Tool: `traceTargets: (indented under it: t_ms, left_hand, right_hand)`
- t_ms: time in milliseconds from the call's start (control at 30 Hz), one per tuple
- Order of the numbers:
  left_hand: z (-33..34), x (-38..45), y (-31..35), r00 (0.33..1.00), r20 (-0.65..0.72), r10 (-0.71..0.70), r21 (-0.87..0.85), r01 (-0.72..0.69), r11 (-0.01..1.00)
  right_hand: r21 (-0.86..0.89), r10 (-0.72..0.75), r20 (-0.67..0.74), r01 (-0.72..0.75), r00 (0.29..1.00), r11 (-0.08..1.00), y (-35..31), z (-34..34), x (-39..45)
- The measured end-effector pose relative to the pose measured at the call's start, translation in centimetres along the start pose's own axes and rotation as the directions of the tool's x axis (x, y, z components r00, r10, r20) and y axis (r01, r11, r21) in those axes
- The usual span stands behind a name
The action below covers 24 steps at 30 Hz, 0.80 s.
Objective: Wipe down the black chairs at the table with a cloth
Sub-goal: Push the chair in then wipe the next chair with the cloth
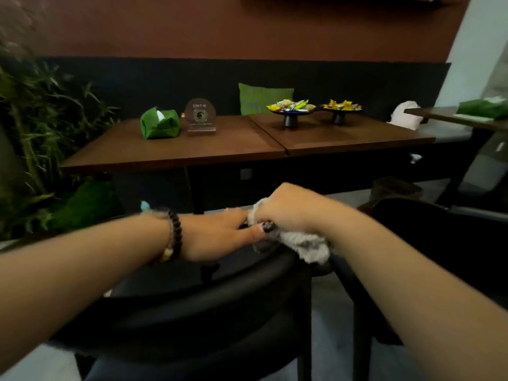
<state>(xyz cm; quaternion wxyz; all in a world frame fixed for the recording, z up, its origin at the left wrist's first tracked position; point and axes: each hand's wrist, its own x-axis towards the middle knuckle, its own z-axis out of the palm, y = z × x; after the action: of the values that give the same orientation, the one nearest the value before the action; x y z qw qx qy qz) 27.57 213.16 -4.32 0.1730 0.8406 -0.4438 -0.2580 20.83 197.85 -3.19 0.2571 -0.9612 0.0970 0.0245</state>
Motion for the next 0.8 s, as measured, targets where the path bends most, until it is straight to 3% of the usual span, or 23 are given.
traceTargets:
  t_ms: [67, 167, 267, 400, 533, 667, 800]
  left_hand:
    - [0.4, -0.1, -1.8, 0.999, 0.002, -0.035, -0.032, 0.035, 0.999]
    - [-1.3, -1.0, -3.9, 0.958, -0.109, -0.264, -0.145, 0.248, 0.958]
    - [-1.1, -2.8, -4.0, 0.952, -0.17, -0.256, -0.16, 0.23, 0.96]
    - [-1.2, -6.4, -3.2, 0.942, -0.144, -0.303, -0.229, 0.266, 0.936]
    - [-3.4, -10.7, -1.3, 0.926, -0.142, -0.348, -0.443, 0.255, 0.859]
    - [-7.0, -14.3, 1.3, 0.894, -0.192, -0.405, -0.623, 0.208, 0.754]
    - [-11.0, -16.7, 3.0, 0.888, -0.192, -0.417, -0.82, 0.088, 0.565]
  right_hand:
    - [0.043, -0.008, -0.04, 0.009, 0.999, 0.999, 0.1, 0.6, -0.9]
    - [0.243, 0.097, -0.164, -0.056, 0.982, 0.968, 0.9, 0.1, -1.4]
    - [0.251, 0.16, -0.12, -0.126, 0.98, 0.96, 0.6, 0.1, -2.6]
    - [0.315, 0.239, -0.127, -0.19, 0.963, 0.93, -1.0, -0.4, -4.5]
    - [0.693, 0.407, 0.069, -0.337, 0.911, 0.637, -4.4, -2.6, -6.9]
    - [0.828, 0.38, 0.169, -0.34, 0.91, 0.445, -8.5, -6.4, -8.2]
    - [0.882, 0.331, 0.205, -0.321, 0.921, 0.346, -12.9, -9.2, -8.2]
